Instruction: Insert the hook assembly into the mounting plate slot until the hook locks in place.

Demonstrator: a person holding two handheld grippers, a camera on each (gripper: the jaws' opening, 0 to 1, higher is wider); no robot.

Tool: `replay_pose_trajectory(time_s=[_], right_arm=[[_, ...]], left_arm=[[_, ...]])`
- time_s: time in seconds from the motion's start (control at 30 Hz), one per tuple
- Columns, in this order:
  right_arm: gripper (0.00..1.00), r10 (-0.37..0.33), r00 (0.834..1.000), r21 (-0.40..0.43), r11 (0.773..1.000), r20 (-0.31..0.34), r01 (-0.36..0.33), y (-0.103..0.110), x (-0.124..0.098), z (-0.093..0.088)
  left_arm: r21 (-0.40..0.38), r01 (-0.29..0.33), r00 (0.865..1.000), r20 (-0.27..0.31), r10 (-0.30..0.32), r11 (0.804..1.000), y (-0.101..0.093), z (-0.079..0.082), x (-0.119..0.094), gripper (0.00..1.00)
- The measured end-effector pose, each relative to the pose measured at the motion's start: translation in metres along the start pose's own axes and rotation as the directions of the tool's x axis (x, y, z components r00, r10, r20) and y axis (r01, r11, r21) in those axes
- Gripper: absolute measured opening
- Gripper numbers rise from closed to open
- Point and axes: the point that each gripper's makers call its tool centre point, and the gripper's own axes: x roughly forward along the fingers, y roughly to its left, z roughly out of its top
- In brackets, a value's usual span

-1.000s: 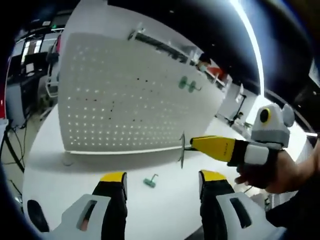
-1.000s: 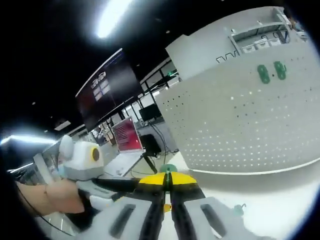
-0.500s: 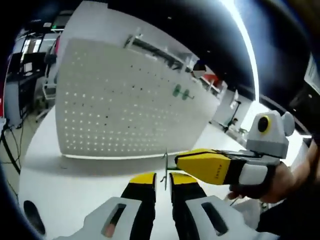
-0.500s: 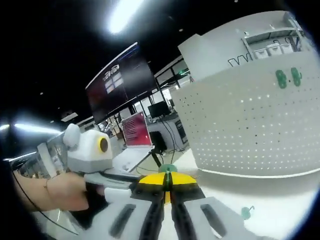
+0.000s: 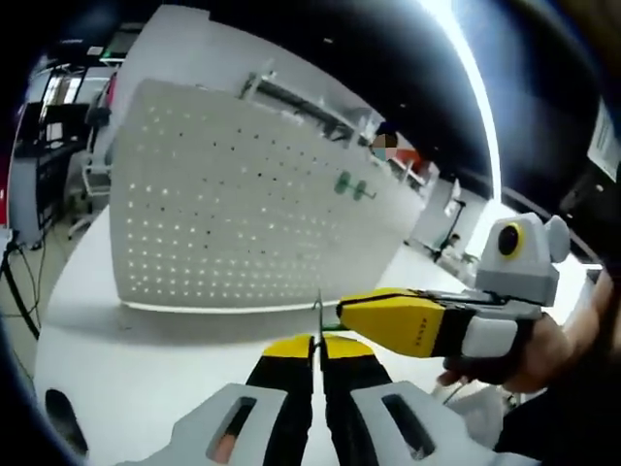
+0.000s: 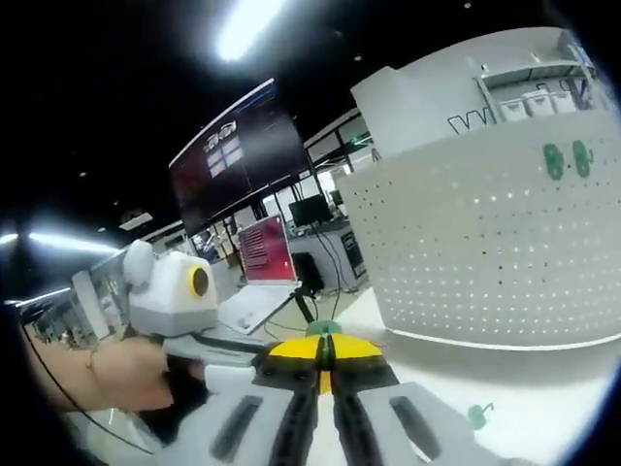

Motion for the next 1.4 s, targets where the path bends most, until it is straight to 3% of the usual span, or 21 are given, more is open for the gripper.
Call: replay_pose_trajectory(time_s=[0.37,0.5,0.77,1.4], right_arm=[[0.07,0.053,0.999,0.053,0.997,0.0,-0.053,0.006,-0.016,0.013],[0.07,0.056,0.998,0.036,0.998,-0.005,-0.056,0.009,-0.016,0.011],[0.07,0.066,0.998,0.083,0.994,0.016,-0.067,0.015,-0.009,0.012],[0.01,0.059,0.998,0.1,0.993,0.019,-0.061,0.017,-0.008,0.01]], left_arm=[[0.023,-0.056,0.997,0.046,0.055,0.998,0.013,0.014,-0.01,0.01],[0.027,-0.051,0.997,0.058,0.05,0.998,0.011,0.018,-0.012,0.01],[0.057,-0.026,0.997,0.071,0.022,0.998,0.0,0.021,-0.011,0.01],[0.036,-0.011,0.997,0.072,0.008,0.999,-0.003,0.022,-0.012,0.01]])
